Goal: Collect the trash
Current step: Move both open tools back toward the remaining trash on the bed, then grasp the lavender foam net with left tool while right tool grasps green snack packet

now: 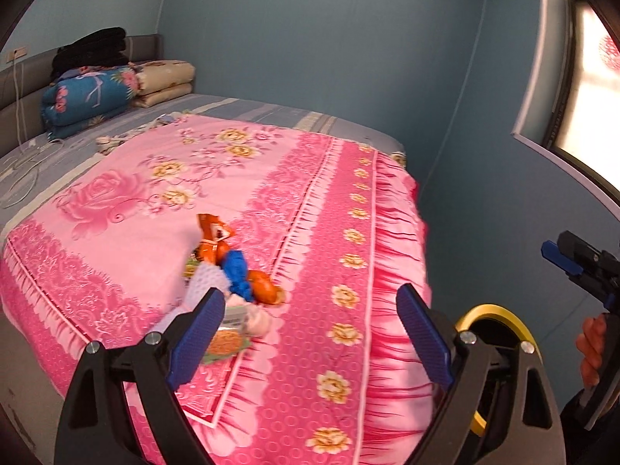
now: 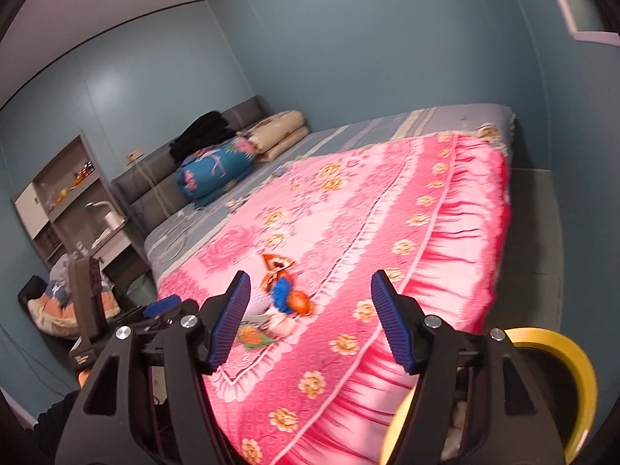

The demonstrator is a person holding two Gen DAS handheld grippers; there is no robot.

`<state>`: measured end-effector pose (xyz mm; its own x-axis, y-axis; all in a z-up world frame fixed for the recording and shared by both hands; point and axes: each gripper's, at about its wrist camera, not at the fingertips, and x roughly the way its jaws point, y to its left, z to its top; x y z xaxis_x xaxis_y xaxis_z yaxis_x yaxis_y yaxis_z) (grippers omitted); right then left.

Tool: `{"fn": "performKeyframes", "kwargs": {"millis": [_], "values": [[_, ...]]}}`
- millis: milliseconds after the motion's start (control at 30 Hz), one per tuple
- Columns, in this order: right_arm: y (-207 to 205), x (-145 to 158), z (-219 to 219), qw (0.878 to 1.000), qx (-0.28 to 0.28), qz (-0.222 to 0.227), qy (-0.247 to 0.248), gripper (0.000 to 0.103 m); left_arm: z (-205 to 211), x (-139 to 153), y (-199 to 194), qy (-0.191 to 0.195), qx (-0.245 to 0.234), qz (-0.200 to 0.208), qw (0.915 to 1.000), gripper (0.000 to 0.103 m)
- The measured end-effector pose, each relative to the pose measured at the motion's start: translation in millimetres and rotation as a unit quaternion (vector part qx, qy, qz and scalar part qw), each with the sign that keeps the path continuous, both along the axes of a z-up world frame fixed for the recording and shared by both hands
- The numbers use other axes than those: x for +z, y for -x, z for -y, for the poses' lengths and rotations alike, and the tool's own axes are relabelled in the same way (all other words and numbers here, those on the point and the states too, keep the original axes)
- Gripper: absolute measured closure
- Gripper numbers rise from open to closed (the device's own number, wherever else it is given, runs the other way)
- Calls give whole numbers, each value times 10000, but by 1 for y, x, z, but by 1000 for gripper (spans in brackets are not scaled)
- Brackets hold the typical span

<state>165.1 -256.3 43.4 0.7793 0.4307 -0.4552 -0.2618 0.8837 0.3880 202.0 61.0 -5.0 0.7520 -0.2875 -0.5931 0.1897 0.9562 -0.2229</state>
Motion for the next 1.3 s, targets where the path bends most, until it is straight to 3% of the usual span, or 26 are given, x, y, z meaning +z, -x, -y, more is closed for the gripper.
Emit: {"fn": "performKeyframes", "kwargs": {"millis": [367, 667, 1033, 1300], "values": [[-42, -34, -80, 9960, 750, -413, 247, 41, -61, -31, -40, 48, 540, -313, 9980, 16], [-72, -90, -152, 9845, 1384, -891, 600, 41, -92, -71, -82, -9, 760, -732, 9944, 16], [-99, -149, -215, 9664, 1883, -1441, 988, 41, -102, -121, -132, -214, 634, -1274, 9896, 16], [-119, -180, -237, 9603, 1959, -1600, 1179, 41, -99, -149, -160, -261, 342, -1616, 9859, 16]]}}
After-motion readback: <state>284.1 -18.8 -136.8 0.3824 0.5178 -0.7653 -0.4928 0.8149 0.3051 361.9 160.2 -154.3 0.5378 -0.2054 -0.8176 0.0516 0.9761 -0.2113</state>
